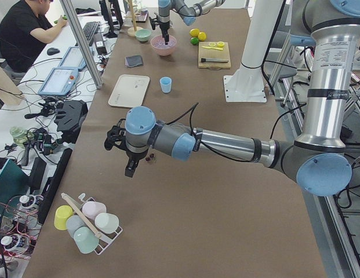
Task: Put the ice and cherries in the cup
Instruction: 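Lower the right gripper into the bowl and grasp another ice cube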
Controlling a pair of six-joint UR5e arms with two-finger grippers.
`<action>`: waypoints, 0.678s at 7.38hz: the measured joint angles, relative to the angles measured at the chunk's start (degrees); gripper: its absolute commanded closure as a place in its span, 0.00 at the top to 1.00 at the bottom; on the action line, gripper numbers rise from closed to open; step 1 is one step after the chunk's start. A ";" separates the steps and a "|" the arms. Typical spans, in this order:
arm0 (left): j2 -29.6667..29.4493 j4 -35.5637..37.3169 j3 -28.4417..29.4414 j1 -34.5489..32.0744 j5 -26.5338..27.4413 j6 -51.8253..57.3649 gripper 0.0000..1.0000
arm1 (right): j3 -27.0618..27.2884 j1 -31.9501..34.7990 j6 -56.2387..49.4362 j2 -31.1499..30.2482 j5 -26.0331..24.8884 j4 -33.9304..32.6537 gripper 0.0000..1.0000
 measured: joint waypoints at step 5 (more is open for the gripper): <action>0.00 0.01 -0.49 0.48 0.00 -0.05 0.98 | -2.16 -3.14 -1.78 -0.46 -7.02 -0.02 0.73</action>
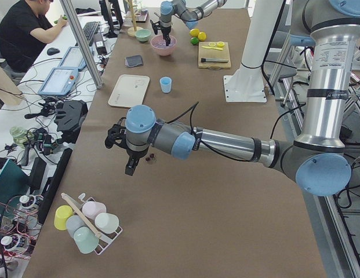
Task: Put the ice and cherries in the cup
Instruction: 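Lower the right gripper into the bowl and grasp another ice cube, then carry the ice cube with the right gripper over the cup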
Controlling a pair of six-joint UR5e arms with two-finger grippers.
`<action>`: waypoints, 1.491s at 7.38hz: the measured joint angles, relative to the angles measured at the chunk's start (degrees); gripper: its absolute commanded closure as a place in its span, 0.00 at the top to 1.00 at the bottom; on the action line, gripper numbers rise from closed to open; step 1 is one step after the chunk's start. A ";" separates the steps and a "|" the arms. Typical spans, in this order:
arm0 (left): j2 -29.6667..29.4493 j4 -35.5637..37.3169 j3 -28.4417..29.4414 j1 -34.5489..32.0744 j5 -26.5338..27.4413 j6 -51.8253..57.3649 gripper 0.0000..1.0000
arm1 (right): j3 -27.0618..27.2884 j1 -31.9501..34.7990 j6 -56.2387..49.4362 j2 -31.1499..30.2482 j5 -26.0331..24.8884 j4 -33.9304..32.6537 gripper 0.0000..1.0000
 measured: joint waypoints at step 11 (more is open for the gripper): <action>0.07 -0.09 -0.17 0.27 0.02 0.20 0.98 | 3.66 1.69 5.59 8.07 6.53 -8.93 0.25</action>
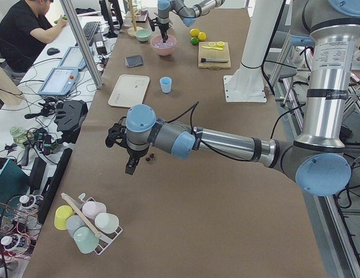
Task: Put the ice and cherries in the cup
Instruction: 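Carry the ice cube with the right gripper over the cup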
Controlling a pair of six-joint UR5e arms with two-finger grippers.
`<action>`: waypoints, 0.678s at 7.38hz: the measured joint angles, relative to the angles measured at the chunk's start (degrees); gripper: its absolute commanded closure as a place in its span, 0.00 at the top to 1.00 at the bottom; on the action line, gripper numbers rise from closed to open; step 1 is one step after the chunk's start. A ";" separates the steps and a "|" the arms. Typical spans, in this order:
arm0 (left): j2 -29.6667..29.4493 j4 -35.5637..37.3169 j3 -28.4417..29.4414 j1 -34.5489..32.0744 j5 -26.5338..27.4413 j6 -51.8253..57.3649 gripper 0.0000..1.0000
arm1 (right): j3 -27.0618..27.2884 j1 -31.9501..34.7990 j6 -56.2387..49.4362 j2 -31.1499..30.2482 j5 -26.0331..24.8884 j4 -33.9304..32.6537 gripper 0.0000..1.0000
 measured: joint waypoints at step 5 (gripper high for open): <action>-0.84 0.07 0.16 0.09 0.20 -0.17 0.98 | -13.05 -14.74 33.76 25.07 -3.94 -0.75 0.26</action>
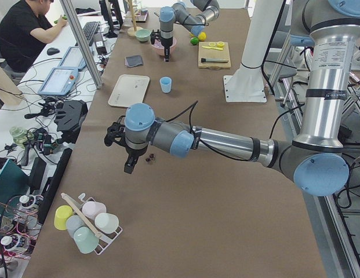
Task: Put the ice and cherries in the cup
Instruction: 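Carry the ice cube with the right gripper over the cup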
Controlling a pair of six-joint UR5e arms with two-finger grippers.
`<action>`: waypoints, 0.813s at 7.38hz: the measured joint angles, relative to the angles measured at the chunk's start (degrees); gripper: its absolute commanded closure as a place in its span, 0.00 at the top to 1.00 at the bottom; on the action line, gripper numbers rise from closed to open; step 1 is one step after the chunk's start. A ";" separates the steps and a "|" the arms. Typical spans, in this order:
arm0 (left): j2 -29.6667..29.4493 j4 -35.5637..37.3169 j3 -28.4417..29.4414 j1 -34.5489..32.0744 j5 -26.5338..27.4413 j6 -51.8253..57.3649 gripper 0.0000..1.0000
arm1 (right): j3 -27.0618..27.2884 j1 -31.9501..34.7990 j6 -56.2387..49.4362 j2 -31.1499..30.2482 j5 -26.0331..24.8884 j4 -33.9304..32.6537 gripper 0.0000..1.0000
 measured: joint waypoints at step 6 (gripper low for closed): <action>-0.11 -0.06 -0.04 0.00 -0.02 0.09 0.98 | -5.44 -2.29 5.80 3.54 -1.23 6.86 0.99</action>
